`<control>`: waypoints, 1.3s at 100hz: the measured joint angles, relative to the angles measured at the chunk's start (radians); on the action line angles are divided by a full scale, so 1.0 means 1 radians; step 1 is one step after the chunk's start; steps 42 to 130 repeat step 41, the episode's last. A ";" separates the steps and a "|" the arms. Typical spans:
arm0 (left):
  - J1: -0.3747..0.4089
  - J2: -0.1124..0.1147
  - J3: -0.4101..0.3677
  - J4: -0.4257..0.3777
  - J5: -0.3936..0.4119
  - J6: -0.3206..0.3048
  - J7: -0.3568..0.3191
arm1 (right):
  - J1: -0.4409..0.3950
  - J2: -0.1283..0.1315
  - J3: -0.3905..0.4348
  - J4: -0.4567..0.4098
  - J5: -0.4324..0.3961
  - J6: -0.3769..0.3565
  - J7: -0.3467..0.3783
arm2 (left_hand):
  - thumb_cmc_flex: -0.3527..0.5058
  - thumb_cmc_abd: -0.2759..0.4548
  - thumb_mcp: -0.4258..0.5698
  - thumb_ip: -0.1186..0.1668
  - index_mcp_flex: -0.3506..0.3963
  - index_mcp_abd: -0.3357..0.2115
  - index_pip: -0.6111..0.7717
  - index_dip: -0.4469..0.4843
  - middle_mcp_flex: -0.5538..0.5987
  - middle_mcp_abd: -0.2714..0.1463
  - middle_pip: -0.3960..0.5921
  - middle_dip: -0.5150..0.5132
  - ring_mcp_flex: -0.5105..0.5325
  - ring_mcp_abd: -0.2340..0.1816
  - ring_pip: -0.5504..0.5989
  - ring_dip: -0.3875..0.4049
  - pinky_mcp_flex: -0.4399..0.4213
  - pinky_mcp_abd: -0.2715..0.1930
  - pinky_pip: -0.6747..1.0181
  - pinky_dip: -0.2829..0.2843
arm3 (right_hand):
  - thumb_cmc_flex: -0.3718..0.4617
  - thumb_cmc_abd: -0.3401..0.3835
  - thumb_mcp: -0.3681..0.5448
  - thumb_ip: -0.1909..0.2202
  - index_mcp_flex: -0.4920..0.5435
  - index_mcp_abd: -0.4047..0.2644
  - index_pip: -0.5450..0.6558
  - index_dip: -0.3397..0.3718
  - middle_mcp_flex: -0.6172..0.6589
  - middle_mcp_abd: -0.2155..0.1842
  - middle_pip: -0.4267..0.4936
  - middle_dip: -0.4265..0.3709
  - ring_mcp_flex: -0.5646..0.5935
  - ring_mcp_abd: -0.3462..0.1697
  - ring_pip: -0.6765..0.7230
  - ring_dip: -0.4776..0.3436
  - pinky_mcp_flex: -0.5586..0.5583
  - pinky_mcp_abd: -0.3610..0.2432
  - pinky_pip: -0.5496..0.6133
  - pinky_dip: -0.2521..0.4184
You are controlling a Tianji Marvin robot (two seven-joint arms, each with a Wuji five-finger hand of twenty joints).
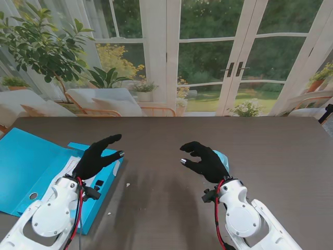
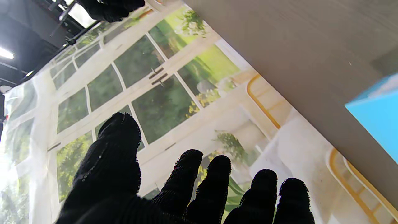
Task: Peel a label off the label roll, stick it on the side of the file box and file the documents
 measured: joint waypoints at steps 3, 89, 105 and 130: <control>0.000 -0.002 0.010 0.004 -0.003 -0.008 0.003 | -0.006 0.001 0.004 -0.003 0.004 0.001 0.000 | 0.000 0.000 0.000 0.000 0.000 0.000 0.000 0.000 0.000 0.000 -0.002 0.000 -0.001 -0.001 -0.002 0.000 -0.002 0.000 -0.009 -0.001 | 0.000 0.000 0.000 0.000 0.013 -0.006 -0.007 0.001 0.000 0.000 0.000 0.000 0.000 0.000 -0.002 0.000 0.000 0.000 -0.001 0.000; -0.005 -0.024 0.074 0.041 -0.038 -0.027 0.049 | -0.035 0.002 0.022 -0.002 0.029 0.002 -0.007 | 0.011 0.000 0.010 0.000 0.000 -0.001 0.000 0.000 -0.003 -0.002 -0.008 0.000 -0.016 -0.006 -0.012 -0.009 -0.025 -0.001 -0.023 -0.012 | 0.000 0.000 0.000 0.000 0.044 -0.011 -0.026 -0.001 0.002 -0.007 -0.014 -0.001 0.000 -0.002 -0.003 0.000 0.000 -0.004 -0.015 0.025; -0.005 -0.024 0.074 0.041 -0.038 -0.027 0.049 | -0.035 0.002 0.022 -0.002 0.029 0.002 -0.007 | 0.011 0.000 0.010 0.000 0.000 -0.001 0.000 0.000 -0.003 -0.002 -0.008 0.000 -0.016 -0.006 -0.012 -0.009 -0.025 -0.001 -0.023 -0.012 | 0.000 0.000 0.000 0.000 0.044 -0.011 -0.026 -0.001 0.002 -0.007 -0.014 -0.001 0.000 -0.002 -0.003 0.000 0.000 -0.004 -0.015 0.025; -0.005 -0.024 0.074 0.041 -0.038 -0.027 0.049 | -0.035 0.002 0.022 -0.002 0.029 0.002 -0.007 | 0.011 0.000 0.010 0.000 0.000 -0.001 0.000 0.000 -0.003 -0.002 -0.008 0.000 -0.016 -0.006 -0.012 -0.009 -0.025 -0.001 -0.023 -0.012 | 0.000 0.000 0.000 0.000 0.044 -0.011 -0.026 -0.001 0.002 -0.007 -0.014 -0.001 0.000 -0.002 -0.003 0.000 0.000 -0.004 -0.015 0.025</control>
